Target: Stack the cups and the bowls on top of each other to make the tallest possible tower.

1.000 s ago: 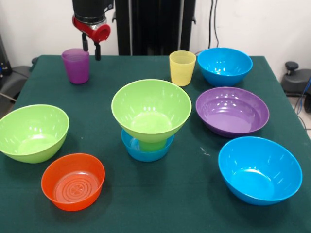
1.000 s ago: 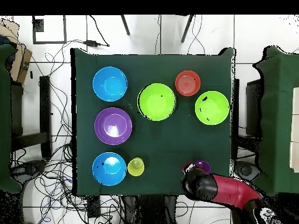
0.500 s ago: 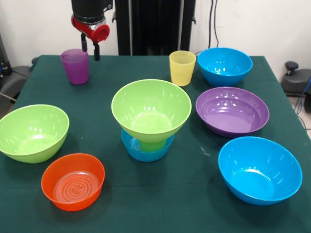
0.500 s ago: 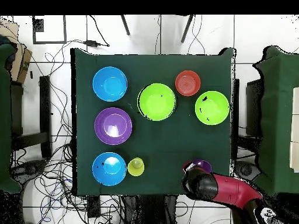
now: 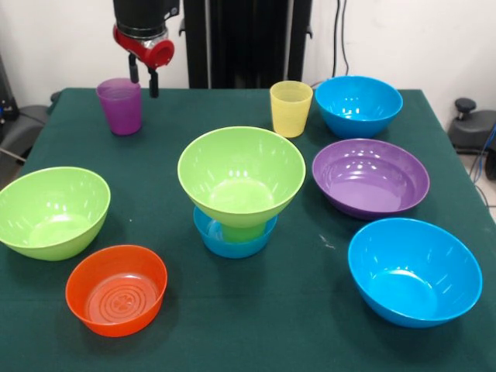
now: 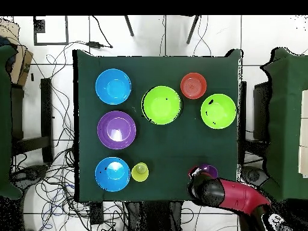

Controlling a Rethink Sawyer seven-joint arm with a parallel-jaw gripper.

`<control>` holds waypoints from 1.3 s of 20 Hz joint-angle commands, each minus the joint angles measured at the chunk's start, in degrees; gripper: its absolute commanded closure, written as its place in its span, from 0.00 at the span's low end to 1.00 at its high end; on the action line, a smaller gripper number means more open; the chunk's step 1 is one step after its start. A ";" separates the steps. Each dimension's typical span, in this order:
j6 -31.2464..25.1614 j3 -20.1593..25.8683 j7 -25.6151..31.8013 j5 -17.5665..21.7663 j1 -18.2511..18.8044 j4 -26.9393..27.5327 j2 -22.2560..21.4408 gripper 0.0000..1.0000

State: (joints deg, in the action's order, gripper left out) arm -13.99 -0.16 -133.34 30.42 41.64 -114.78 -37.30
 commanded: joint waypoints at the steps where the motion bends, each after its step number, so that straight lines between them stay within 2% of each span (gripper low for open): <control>1: 3.01 6.15 2.57 3.09 -1.13 9.42 5.80 0.00; 11: 2.52 7.14 5.03 5.56 -0.26 11.91 8.09 0.00; 19: -2.02 8.93 8.70 7.22 0.56 14.41 10.13 0.00; 20: -3.87 9.46 10.39 7.81 0.58 15.48 10.62 0.00; 26: -4.24 10.14 9.51 8.59 0.38 17.14 13.06 0.00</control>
State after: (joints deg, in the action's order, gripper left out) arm -14.13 2.45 -133.34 35.40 42.65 -104.72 -28.39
